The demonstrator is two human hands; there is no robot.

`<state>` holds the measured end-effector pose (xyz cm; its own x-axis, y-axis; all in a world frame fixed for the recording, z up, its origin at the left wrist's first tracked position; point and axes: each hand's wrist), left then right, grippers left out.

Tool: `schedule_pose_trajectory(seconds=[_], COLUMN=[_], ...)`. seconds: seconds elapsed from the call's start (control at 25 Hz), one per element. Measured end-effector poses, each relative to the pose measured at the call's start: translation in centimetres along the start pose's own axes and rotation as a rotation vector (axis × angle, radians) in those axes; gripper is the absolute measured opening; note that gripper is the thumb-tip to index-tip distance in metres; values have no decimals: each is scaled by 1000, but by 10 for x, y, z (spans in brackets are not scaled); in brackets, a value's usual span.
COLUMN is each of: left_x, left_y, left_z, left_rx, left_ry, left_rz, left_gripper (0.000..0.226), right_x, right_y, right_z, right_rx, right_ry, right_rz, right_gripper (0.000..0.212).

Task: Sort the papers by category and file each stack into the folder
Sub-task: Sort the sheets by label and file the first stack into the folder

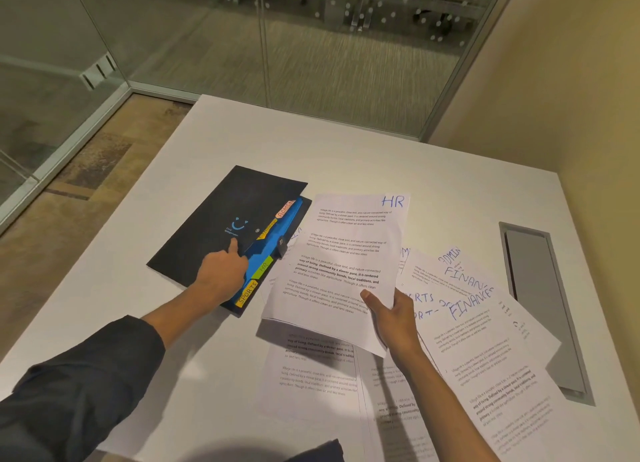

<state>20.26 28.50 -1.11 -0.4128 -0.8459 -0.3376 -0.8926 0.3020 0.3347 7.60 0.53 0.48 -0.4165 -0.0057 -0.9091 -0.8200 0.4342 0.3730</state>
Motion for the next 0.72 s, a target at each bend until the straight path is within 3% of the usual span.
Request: schedule_pose_trajectory(seconds=[0.52, 0.72], left_x=[22, 33], left_y=[15, 16], left_z=[-43, -42], left_rx=[109, 104], left_ry=[91, 115], left_rz=[13, 93], left_gripper=[40, 63], right_x=[-26, -43], right_y=[-20, -36], right_z=[28, 41], right_rx=[-57, -63], right_ry=[215, 302], right_rz=[3, -18], right_gripper=[27, 30])
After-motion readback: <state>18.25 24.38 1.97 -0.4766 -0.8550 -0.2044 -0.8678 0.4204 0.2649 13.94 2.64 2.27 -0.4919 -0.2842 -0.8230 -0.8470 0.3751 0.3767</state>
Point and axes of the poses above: each hand's wrist, its own y-axis away from the middle knuckle, its own z-axis out of the palm, x = y × z, and after that the axes turned 6 degrees about x, right-handed
